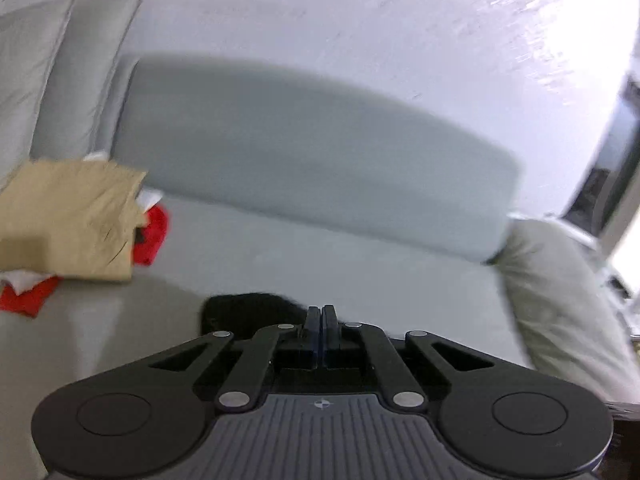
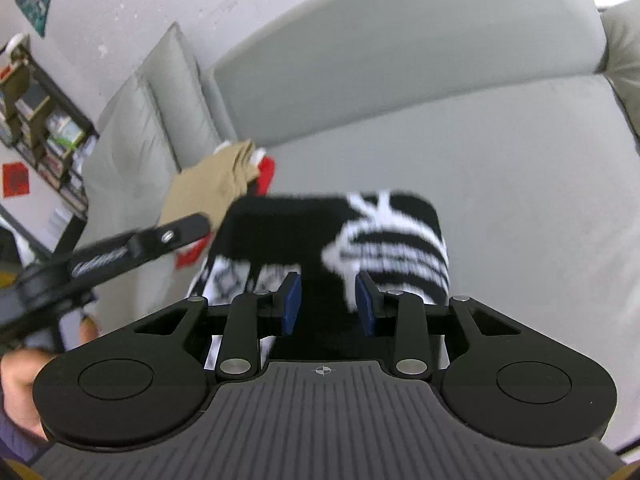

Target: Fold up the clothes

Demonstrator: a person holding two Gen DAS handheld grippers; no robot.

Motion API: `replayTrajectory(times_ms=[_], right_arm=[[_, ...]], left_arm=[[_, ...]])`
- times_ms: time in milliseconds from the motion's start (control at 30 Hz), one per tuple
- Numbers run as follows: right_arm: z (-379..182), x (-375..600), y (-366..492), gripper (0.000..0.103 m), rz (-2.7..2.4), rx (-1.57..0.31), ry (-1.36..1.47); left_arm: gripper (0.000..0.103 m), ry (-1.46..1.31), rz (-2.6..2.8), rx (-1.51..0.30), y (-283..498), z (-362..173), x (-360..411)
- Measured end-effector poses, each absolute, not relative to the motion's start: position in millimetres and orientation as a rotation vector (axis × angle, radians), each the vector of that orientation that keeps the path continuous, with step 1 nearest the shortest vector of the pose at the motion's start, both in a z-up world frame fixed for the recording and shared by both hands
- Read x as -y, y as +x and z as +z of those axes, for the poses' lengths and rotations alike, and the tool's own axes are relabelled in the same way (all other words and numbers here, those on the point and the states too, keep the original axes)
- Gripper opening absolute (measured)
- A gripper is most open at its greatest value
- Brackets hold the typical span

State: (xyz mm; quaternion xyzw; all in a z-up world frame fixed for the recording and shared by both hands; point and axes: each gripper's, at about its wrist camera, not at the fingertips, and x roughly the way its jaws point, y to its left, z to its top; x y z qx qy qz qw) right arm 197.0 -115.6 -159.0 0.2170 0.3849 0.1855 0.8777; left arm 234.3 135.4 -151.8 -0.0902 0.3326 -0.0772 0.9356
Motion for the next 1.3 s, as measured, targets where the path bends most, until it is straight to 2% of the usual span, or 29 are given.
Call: replayTrajectory(times_ms=[67, 167, 267, 333, 433, 533, 600, 667, 733, 900, 1100, 1200, 1267, 1300], right_arm=[[-167, 108, 209, 0.037, 0.368, -0.799, 0.423], [-188, 90, 228, 0.032, 0.336, -0.844, 0.319], [-200, 69, 238, 0.032, 0.321, -0.847, 0.176], [-201, 66, 244, 0.032, 0.308, -0.863, 0.167], [-196, 69, 250, 0.032, 0.325, -0.896, 0.178], [-173, 84, 243, 0.039, 0.344, -0.927, 0.24], [-155, 103, 225, 0.044, 0.36, -0.917, 0.342], [-139, 121, 200, 0.057, 0.382, -0.888, 0.43], [-127, 134, 175, 0.062, 0.401, -0.871, 0.476], [-116, 139, 122, 0.061, 0.437, -0.894, 0.43], [-134, 114, 104, 0.06, 0.462, -0.937, 0.328], [-158, 93, 102, 0.06, 0.431, -0.984, 0.164], [-192, 78, 104, 0.065, 0.414, -1.1, 0.054], [-201, 76, 101, 0.065, 0.415, -1.092, 0.028]], left_arm=[[0.006, -0.165, -0.103, -0.794, 254, -183, -141], [0.008, -0.077, -0.049, -0.815, 260, -210, -133], [0.008, -0.12, -0.046, -0.836, 265, -212, -139], [0.008, -0.149, -0.05, -0.848, 267, -211, -142], [0.008, -0.052, -0.073, -0.8, 249, -189, -125], [0.01, -0.09, -0.131, -0.761, 218, -156, -124], [0.014, -0.126, -0.16, -0.72, 185, -134, -131], [0.014, -0.118, -0.168, -0.692, 152, -120, -137], [0.014, -0.09, -0.161, -0.697, 119, -116, -142], [0.011, -0.081, -0.118, -0.707, 83, -130, -161], [0.004, -0.004, -0.074, -0.792, 98, -170, -159], [0.004, 0.008, -0.072, -0.829, 102, -178, -155], [0.005, -0.01, -0.071, -0.835, 103, -179, -156], [0.006, -0.017, -0.067, -0.834, 103, -179, -156]])
